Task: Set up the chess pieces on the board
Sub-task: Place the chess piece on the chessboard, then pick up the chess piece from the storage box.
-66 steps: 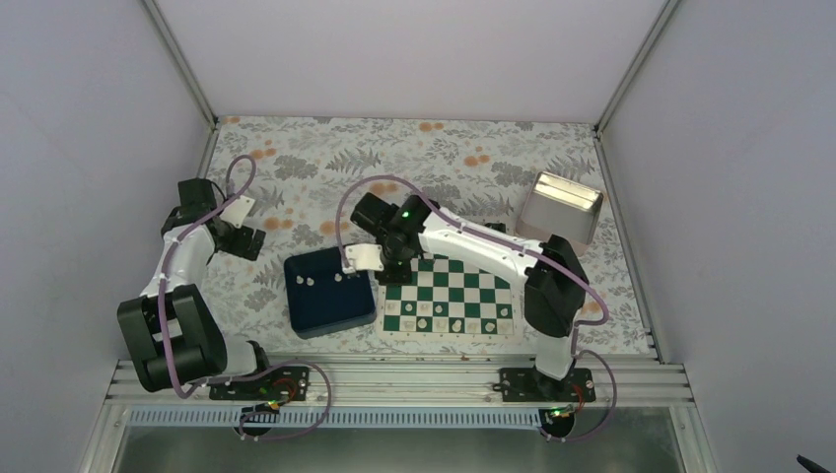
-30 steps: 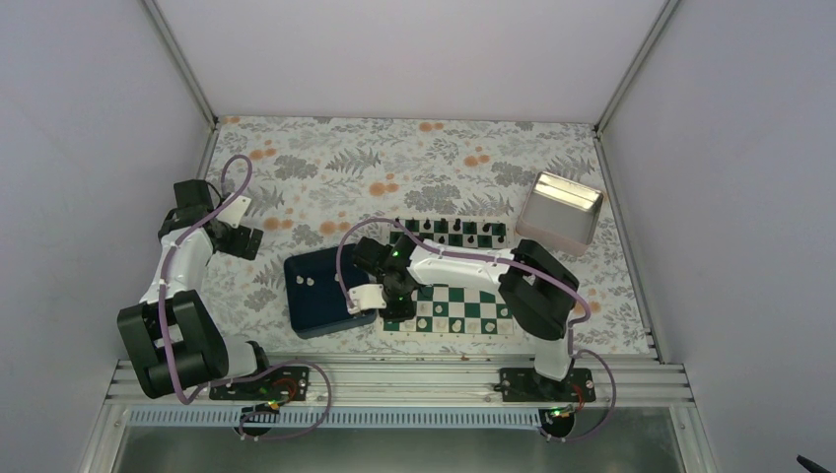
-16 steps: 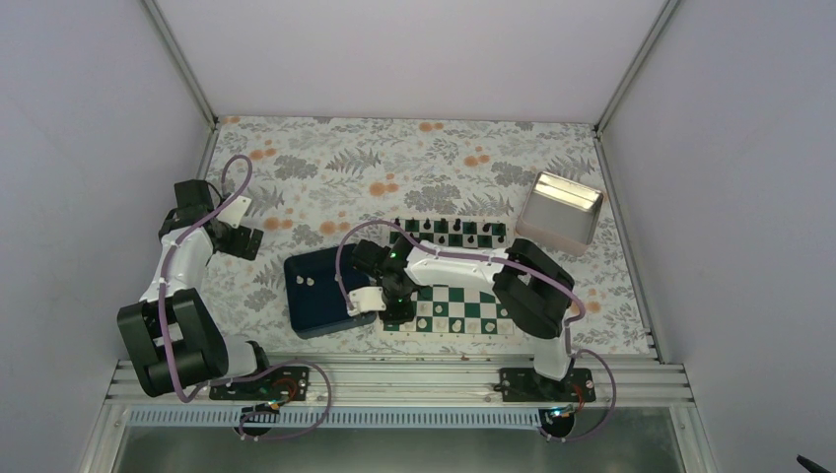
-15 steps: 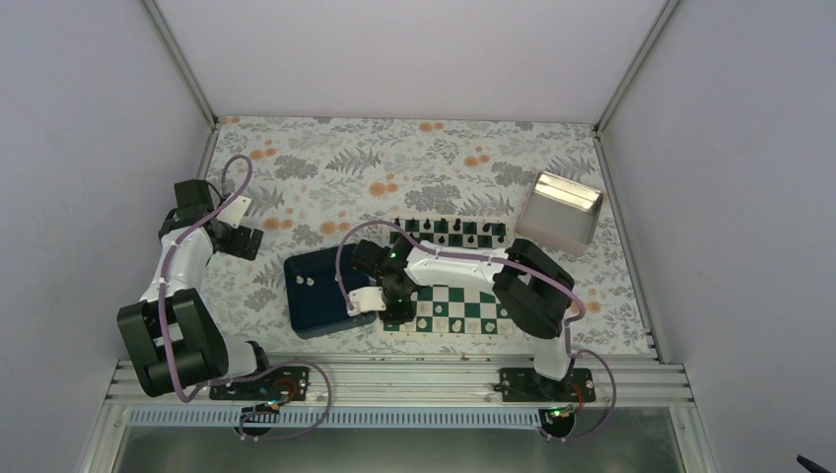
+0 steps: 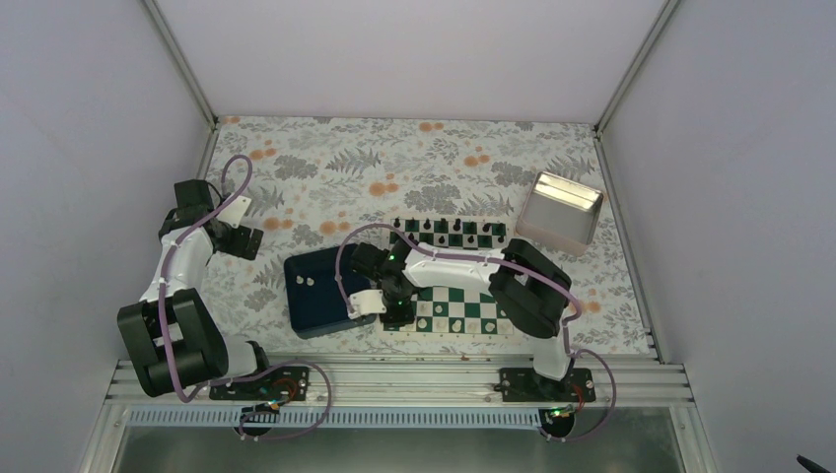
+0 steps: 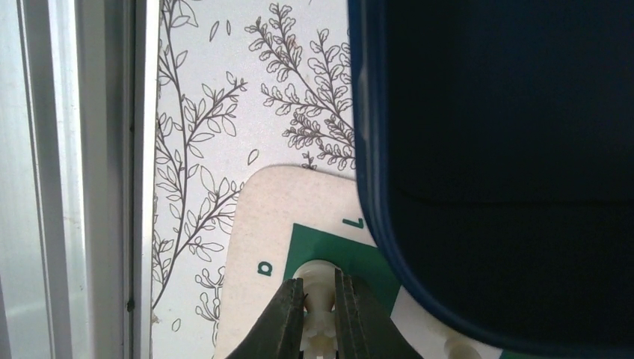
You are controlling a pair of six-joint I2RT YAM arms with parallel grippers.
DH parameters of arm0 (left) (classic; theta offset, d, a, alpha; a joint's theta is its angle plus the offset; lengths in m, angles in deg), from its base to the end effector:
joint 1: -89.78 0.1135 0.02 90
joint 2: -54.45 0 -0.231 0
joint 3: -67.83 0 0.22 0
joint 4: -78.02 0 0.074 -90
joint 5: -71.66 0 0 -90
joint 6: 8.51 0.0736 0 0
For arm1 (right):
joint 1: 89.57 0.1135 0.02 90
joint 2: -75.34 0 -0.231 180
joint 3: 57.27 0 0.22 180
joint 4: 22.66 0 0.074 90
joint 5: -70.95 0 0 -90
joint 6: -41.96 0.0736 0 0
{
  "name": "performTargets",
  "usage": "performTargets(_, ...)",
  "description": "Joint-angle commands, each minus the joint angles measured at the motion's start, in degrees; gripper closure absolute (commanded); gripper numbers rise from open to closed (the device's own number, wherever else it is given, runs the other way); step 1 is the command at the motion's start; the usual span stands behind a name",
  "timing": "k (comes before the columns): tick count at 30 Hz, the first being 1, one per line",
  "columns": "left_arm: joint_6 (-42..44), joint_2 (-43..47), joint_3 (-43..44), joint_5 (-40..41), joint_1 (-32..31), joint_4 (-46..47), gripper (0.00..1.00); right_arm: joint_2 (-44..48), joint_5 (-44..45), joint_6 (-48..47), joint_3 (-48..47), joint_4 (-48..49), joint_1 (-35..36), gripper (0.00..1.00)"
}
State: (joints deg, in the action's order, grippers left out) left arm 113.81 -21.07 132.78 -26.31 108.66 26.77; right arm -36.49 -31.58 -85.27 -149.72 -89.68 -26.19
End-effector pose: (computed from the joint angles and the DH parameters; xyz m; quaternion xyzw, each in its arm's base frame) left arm 0.2378 0.0706 0.1673 0.1300 0.9589 0.0441 0.2481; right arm 0.1303 0.2955 0.1094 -0.7667 0.6319 0.1133 0.0057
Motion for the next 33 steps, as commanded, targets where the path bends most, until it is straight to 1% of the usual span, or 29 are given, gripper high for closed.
performTargets(1, -0.08, -0.06, -0.34, -0.45, 0.20, 0.64, 0.00, -0.15, 0.20, 0.14, 1.04, 0.13, 0.52, 0.94)
performTargets(4, -0.10, 0.01, -0.43, -0.42, 0.18, 0.62, 0.00, -0.09, 0.37, 0.13, 1.04, 0.08, 0.52, 0.92)
performTargets(10, -0.02, 0.12, -0.52, -0.47, 0.20, 0.55, 0.00, 2.15, 0.98, 0.19, -0.97, -1.83, 0.54, 0.73)
performTargets(17, 0.03, 0.29, -0.91, -0.65, 0.19, 0.60, 0.00, 5.03, 0.57, -0.11, -10.23, -8.26, 0.52, 0.62)
performTargets(20, 0.04, 0.46, -0.88, -0.82, 0.20, 0.57, 0.00, 4.61, 1.68, -0.45, -14.83, -9.68, 0.52, 0.60)
performTargets(23, 0.08, 0.64, -0.87, -0.99, 0.15, 0.53, 0.00, 2.36, 4.22, -0.43, -19.29, -8.80, 0.48, 0.54)
performTargets(25, 0.06, 0.73, -0.93, -1.10, 0.20, 0.53, 0.00, 0.25, 6.01, -0.19, -22.08, -7.44, 0.46, 0.53)
performTargets(29, 0.27, 1.61, -1.06, -1.69, 0.20, 0.44, 0.00, -5.17, 8.14, -0.16, -27.40, -5.87, 0.43, 0.49)
performTargets(33, 0.21, 1.97, -1.11, -1.92, 0.20, 0.44, 0.00, -10.45, 8.96, -0.08, -32.66, -4.30, 0.43, 0.46)
